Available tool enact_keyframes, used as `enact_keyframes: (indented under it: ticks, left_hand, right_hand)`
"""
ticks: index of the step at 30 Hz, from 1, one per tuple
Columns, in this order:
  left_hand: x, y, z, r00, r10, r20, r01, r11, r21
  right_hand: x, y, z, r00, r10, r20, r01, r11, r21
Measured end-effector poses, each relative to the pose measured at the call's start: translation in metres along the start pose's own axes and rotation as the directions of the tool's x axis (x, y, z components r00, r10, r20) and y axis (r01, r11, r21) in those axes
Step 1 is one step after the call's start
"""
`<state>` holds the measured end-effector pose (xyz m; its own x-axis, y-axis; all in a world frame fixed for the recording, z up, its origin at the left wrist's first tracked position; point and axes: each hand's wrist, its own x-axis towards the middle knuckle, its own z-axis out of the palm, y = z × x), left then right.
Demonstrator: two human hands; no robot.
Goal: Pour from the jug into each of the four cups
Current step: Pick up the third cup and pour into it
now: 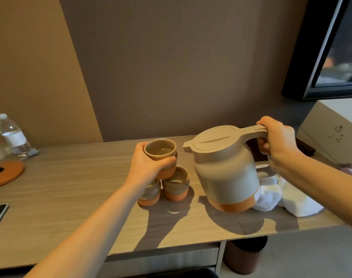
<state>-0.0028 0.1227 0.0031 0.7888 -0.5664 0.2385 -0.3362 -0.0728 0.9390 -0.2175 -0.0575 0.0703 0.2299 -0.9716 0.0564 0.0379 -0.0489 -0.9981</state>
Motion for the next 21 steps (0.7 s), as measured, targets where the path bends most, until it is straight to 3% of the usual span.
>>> enact_keyframes:
  ticks: [14,21]
  left_hand:
    - [0.091,-0.014,0.039,0.976,-0.132,0.170,0.088,0.966,0.245]
    - [0.113,-0.039,0.056,0.954,-0.160,0.255,0.056,0.926,0.374]
  right_hand:
    - [0.026,0.028,-0.005,0.999,0.045,0.009,-0.046,0.998,0.051]
    - [0.041,0.039,0.004,0.998,0.057,0.019,-0.058,0.998,0.041]
